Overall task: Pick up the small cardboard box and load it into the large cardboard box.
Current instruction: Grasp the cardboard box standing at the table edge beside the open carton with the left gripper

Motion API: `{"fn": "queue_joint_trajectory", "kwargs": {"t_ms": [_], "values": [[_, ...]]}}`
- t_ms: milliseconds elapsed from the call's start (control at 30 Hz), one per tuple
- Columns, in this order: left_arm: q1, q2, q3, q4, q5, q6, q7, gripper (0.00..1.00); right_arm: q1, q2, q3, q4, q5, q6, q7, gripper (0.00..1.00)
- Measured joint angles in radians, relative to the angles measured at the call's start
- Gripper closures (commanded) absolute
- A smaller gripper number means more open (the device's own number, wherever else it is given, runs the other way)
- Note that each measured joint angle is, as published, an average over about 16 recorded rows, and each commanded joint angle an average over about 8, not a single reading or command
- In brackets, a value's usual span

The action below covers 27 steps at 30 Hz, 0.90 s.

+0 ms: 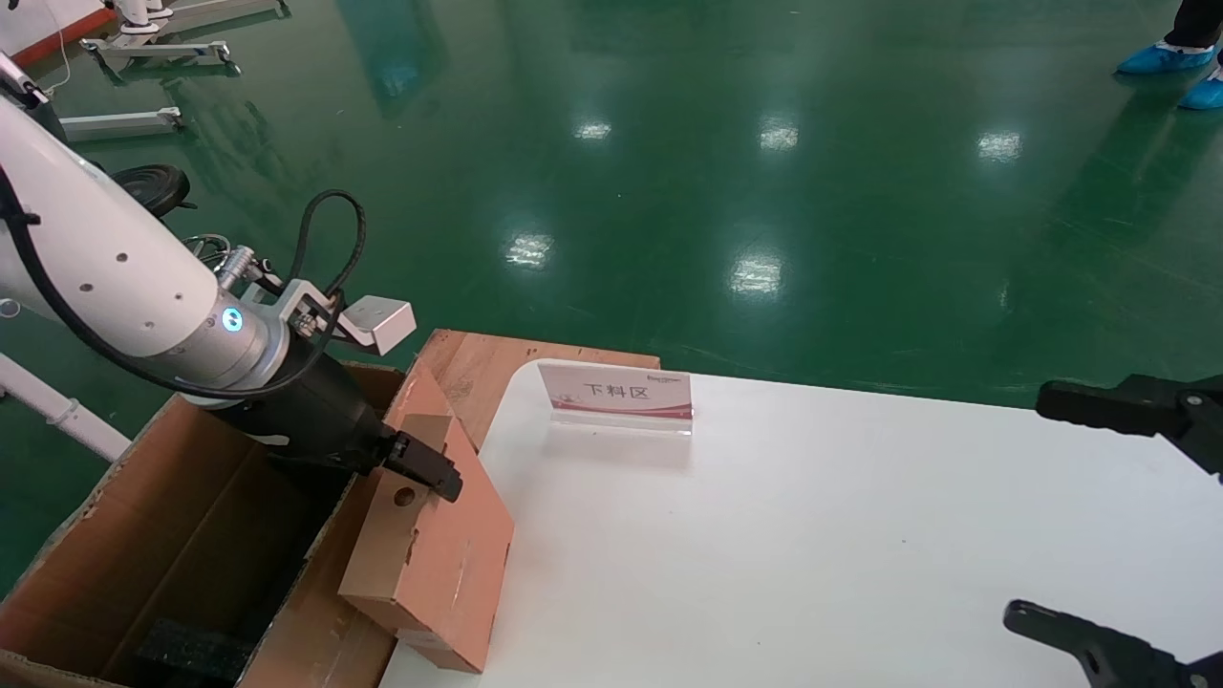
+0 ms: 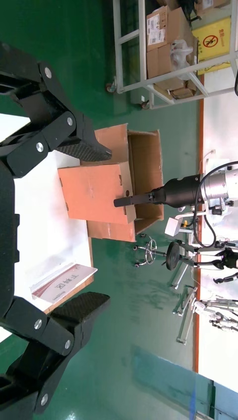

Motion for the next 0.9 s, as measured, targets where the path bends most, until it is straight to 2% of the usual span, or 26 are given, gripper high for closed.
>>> {"fn": "queue_joint_trajectory", "kwargs": {"t_ms": [900], "values": [[0.000,0.001,0.000,0.003,-0.001,0.003,0.000,1.00,0.000,0.000,0.000,0.000,0.000,0.000,0.000,1.00]]}}
